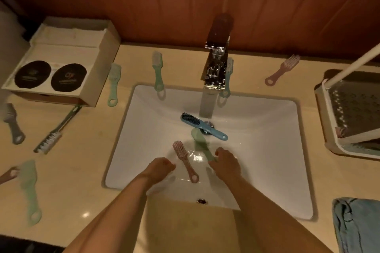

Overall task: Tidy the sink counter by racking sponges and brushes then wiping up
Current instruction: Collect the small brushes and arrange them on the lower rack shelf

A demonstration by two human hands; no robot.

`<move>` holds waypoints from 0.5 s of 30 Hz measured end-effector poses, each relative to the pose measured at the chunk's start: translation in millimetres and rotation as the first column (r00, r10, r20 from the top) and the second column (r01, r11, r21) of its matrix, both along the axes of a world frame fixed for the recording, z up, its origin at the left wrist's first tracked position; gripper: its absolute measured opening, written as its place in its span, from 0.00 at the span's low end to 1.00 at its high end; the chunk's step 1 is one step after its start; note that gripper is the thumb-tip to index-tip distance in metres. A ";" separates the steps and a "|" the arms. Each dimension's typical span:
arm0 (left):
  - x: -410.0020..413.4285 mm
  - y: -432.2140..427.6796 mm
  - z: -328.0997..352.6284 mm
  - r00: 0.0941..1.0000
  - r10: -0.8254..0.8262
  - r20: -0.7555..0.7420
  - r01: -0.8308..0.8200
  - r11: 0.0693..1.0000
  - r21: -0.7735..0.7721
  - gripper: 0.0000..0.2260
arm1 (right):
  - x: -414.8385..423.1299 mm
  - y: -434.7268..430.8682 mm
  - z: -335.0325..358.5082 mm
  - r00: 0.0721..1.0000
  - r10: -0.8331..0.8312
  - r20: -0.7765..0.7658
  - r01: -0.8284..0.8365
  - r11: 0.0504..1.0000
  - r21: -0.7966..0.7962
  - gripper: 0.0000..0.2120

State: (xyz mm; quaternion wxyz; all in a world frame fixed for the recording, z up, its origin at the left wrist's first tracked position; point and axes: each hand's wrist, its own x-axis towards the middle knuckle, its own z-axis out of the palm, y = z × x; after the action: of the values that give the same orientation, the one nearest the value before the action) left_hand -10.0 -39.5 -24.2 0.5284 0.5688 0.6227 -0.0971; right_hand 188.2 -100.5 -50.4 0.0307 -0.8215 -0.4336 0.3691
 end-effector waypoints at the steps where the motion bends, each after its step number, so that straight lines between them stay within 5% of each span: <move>1: -1.7 1.1 -2.4 1.000 0.015 -0.001 -0.015 1.000 -0.003 0.11 | -4.8 4.5 -4.7 1.000 -0.003 0.031 0.002 1.000 0.016 0.16; 15: -7.9 14.7 -31.9 0.998 0.040 0.055 -0.037 0.997 -0.069 0.05 | -34.6 44.0 -42.7 0.986 -0.163 -0.032 0.165 0.979 0.117 0.08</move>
State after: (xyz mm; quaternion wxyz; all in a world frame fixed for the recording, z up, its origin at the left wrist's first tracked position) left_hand -17.8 -24.9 -56.1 0.5667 0.5409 0.6147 -0.0920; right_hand 153.6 -56.5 -93.0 0.1149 -0.8469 -0.3853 0.3479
